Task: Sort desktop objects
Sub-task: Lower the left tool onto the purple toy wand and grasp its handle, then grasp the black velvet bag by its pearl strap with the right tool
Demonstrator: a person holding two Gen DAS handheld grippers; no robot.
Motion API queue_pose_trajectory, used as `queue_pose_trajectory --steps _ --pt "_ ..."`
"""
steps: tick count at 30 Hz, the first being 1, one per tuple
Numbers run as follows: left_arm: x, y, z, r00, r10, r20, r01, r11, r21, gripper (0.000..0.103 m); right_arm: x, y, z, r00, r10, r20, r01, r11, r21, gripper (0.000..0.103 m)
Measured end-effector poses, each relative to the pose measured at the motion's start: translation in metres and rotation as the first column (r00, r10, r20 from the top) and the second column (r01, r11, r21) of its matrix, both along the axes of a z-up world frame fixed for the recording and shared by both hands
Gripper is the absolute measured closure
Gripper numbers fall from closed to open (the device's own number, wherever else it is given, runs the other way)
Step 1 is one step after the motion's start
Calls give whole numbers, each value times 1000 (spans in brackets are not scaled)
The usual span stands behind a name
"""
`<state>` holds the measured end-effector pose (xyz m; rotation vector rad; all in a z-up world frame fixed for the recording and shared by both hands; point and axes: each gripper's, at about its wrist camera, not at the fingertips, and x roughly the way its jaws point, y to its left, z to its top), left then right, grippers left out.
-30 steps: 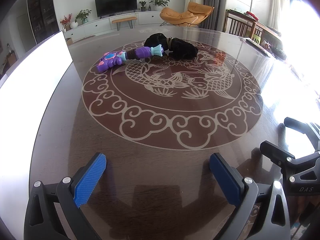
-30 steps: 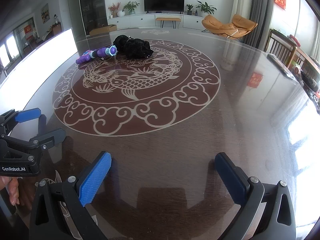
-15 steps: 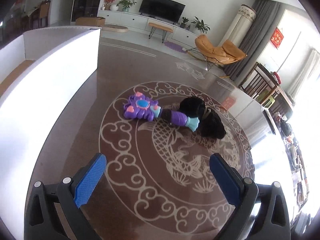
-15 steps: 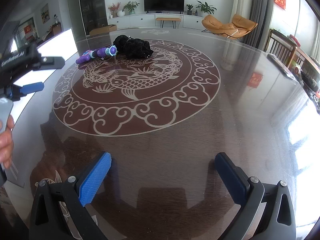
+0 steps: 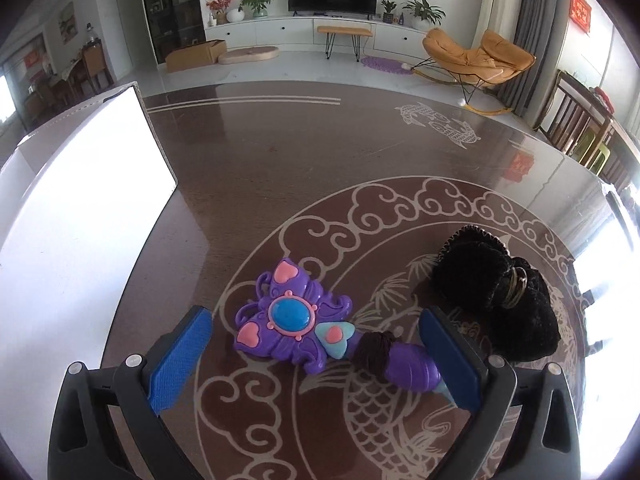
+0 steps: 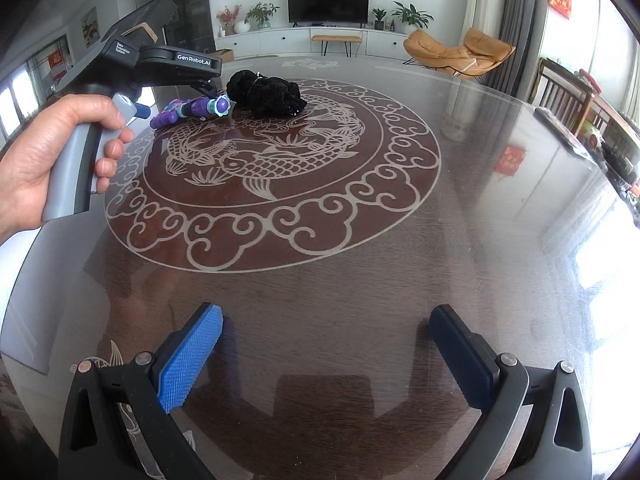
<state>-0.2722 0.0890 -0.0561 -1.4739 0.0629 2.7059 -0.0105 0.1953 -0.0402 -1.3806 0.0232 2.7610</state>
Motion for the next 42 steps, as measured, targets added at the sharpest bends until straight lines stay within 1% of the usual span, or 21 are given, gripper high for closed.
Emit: queue_pose_trajectory --steps 3,5,8,11,14,15,16,18,19,20,24,27,31,35,36,37,39,40,42 --pt "11 -16 1 1000 -12 -5 12 1000 -3 0 0 0 0 1000 0 0 0 1000 0 0" --pt "14 -26 2 1000 -24 -2 24 1000 15 0 0 0 0 1000 0 0 0 1000 0 0" --pt "18 -35 1 1000 -16 8 16 1000 15 0 0 0 0 1000 0 0 0 1000 0 0" --pt "18 -34 -7 999 -17 31 16 999 38 0 0 0 0 1000 0 0 0 1000 0 0" --pt "12 -23 -18 997 -43 66 42 999 19 0 0 0 0 1000 0 0 0 1000 0 0" --pt "12 -18 -19 997 -60 46 61 998 -9 0 0 0 0 1000 0 0 0 1000 0 0" --pt "13 -15 -17 995 -94 22 94 996 1 6 0 0 0 1000 0 0 0 1000 0 0" --pt "15 -13 -11 990 -137 -26 138 990 3 42 0 0 0 1000 0 0 0 1000 0 0" --pt "16 -14 -9 987 -155 -36 155 988 5 52 0 0 0 1000 0 0 0 1000 0 0" --pt "18 -14 -8 984 -172 -37 173 985 6 60 0 0 0 1000 0 0 0 1000 0 0" --pt "41 -21 -5 971 -233 -51 234 972 7 60 0 0 0 1000 0 0 0 1000 0 0" --pt "76 -31 -4 961 -268 -69 270 963 23 60 0 0 0 1000 0 0 0 1000 0 0" --pt "123 -40 -5 947 -304 -101 307 952 13 60 0 0 0 1000 1 0 -1 1000 0 0" --pt "136 -52 -5 943 -318 -100 323 946 35 60 -3 0 0 1000 3 7 -3 1000 -3 0" --pt "136 -54 -6 943 -317 -100 323 945 46 60 -7 -1 1 1000 17 18 -17 1000 -5 0" --pt "135 -54 -5 943 -317 -100 323 945 48 60 -16 -4 1 998 55 37 -54 998 -6 0" --pt "136 -51 -7 943 -319 -100 323 946 31 60 -42 -15 3 979 182 92 -182 983 -1 0" --pt "135 -48 -8 943 -318 -100 323 946 30 60 -56 -21 7 971 218 97 -222 975 25 0" --pt "136 -50 -8 943 -318 -100 323 946 36 60 -86 -32 20 963 264 59 -269 959 93 0"
